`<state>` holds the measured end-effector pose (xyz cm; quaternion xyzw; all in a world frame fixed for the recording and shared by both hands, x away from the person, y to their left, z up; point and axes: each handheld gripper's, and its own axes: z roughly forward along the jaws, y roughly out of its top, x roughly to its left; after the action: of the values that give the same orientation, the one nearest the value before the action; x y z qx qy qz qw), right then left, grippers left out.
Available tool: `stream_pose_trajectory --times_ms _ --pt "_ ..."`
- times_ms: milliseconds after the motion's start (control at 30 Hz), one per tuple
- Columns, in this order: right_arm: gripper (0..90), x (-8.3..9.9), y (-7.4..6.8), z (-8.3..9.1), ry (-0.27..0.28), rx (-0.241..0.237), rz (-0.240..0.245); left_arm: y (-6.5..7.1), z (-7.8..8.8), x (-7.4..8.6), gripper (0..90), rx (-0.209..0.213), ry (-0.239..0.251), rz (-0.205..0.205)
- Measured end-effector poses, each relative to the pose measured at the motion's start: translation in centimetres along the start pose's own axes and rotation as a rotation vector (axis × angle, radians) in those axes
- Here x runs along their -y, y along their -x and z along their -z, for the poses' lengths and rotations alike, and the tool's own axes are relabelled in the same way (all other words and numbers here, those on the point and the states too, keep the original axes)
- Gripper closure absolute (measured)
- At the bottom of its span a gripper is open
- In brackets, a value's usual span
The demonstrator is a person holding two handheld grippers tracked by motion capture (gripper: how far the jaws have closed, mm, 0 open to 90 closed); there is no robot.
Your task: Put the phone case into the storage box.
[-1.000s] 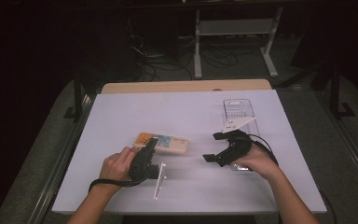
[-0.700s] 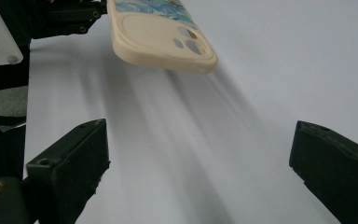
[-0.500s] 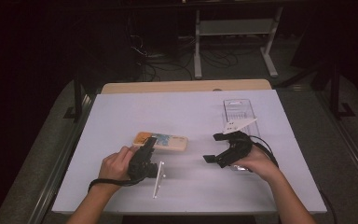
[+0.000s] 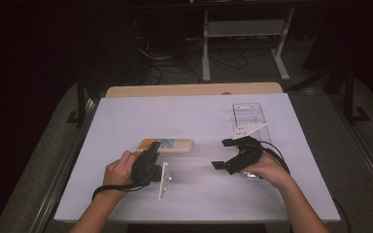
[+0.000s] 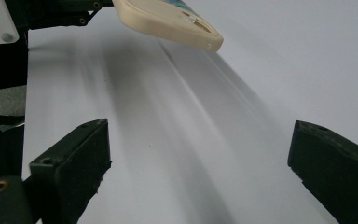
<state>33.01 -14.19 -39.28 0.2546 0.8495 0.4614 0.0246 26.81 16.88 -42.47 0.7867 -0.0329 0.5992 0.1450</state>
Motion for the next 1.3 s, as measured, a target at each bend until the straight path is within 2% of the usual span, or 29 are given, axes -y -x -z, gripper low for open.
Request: stream_pose_trajectory --times_ms 33,67,400,567,733,767,900,1000,1200,1300 --pt "5.1 0.0 0.0 0.0 0.0 0.001 0.0 0.0 0.0 0.0 78.8 0.009 -0.004 0.01" --pt "5.1 0.0 0.0 0.0 0.0 0.001 0.002 0.1 -0.2 0.1 78.8 0.012 0.008 0.037" --pt "5.1 0.0 0.1 0.0 0.002 0.003 0.006 -0.4 -0.3 0.2 78.8 0.054 -0.002 0.13" --pt "5.1 0.0 0.0 0.0 -0.005 0.003 0.003 -0.8 -0.3 0.3 78.9 0.085 -0.003 0.204" --pt "5.2 0.0 0.0 0.0 -0.004 0.001 -0.001 -1.1 -0.3 0.3 78.8 0.106 -0.007 0.249" --pt "5.2 0.0 0.1 0.0 -0.005 0.002 0.001 -1.1 -0.4 0.3 78.9 0.108 -0.003 0.269" --pt "5.3 0.0 0.1 0.0 -0.006 0.002 0.002 -1.4 -0.3 0.4 78.9 0.123 -0.017 0.294" --pt "5.3 0.0 0.1 0.0 -0.006 0.002 0.002 -1.5 -0.4 0.5 78.9 0.134 -0.011 0.327" --pt "5.5 0.0 0.1 0.0 -0.007 0.002 0.002 -1.8 -0.5 0.5 78.9 0.163 -0.026 0.349" --pt "5.6 0.0 0.1 0.0 -0.006 0.0 -0.001 -2.0 -0.5 0.6 78.9 0.177 -0.028 0.377"
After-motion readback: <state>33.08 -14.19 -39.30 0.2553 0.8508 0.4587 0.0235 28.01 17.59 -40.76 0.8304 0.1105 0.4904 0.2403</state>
